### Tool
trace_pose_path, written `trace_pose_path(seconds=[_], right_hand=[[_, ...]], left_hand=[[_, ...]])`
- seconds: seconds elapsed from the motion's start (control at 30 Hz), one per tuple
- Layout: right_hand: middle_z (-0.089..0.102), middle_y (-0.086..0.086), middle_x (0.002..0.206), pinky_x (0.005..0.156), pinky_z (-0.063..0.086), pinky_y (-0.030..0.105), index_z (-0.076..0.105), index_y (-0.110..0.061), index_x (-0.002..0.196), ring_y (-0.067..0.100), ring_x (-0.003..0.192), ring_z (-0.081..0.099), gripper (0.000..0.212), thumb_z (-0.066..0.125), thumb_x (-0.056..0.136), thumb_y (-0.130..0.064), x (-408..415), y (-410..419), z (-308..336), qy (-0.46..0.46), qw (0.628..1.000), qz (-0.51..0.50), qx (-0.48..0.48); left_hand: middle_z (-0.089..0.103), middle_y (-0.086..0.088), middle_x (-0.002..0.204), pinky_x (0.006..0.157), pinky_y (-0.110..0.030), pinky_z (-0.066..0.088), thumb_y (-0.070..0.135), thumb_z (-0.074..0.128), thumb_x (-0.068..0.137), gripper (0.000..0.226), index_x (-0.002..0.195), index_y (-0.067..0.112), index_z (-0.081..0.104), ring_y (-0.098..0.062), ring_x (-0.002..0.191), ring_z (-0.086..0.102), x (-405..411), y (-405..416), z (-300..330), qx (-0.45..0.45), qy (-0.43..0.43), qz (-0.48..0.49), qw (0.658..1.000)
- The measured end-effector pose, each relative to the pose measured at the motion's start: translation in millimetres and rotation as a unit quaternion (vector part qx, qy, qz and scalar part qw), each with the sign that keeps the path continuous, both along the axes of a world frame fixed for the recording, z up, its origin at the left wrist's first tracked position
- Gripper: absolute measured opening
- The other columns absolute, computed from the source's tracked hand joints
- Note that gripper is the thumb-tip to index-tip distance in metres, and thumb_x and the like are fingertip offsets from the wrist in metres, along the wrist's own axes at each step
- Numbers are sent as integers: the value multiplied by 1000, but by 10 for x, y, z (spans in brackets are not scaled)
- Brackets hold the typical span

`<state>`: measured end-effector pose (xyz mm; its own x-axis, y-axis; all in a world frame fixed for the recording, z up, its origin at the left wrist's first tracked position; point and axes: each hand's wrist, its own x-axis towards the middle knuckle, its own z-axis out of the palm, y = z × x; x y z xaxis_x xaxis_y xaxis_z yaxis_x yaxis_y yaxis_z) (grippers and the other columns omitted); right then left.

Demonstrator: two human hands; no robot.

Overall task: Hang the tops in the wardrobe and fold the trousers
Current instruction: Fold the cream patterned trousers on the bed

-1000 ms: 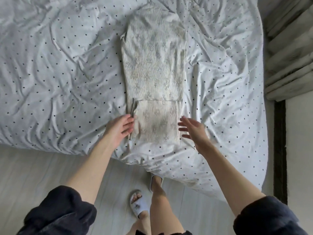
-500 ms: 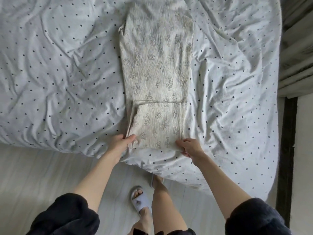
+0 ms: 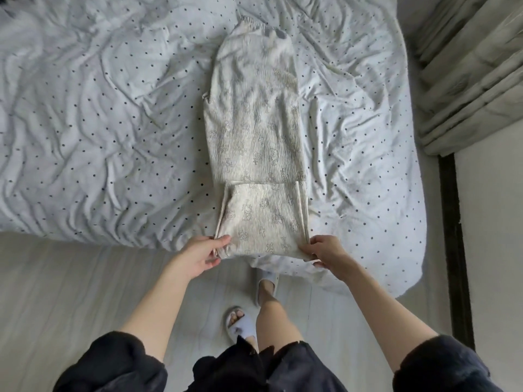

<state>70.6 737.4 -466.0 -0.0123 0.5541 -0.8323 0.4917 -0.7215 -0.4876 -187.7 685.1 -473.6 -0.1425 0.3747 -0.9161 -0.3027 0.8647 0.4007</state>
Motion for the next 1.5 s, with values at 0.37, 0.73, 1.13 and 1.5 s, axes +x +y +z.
trace_pose_path(seconds=[0.37,0.73,1.13,1.5], right_hand=[[52,7,60,34,29,19,54,-2,81,12,40,50,9,61,87,-3,129,-74,272,64,992,-25,-103],[68,5,95,64,45,27,58,-8,109,18,85,63,22,46,99,-23,-208,1152,363,187,961,-197,50],[60,5,90,64,46,24,62,-6,110,19,82,57,27,60,91,-26,-255,1103,-750,46,996,-76,-14],[60,9,88,53,43,20,61,2,93,15,71,53,21,62,90,-19,-322,1020,-806,18,993,-115,4]], left_hand=[[64,-8,82,56,-23,45,9,69,81,13,91,9,61,-17,69,57,-64,-45,322,-38,-73,-58,995],[61,-4,94,62,-27,45,40,50,94,34,107,9,57,-17,78,57,-216,1172,355,83,34,44,995],[47,-12,135,107,-42,34,26,67,85,62,135,0,39,-26,129,42,-64,1048,-665,38,32,40,998],[53,-1,72,51,-21,33,15,71,80,13,83,7,62,-8,54,35,-92,1032,-694,38,2,183,982]])
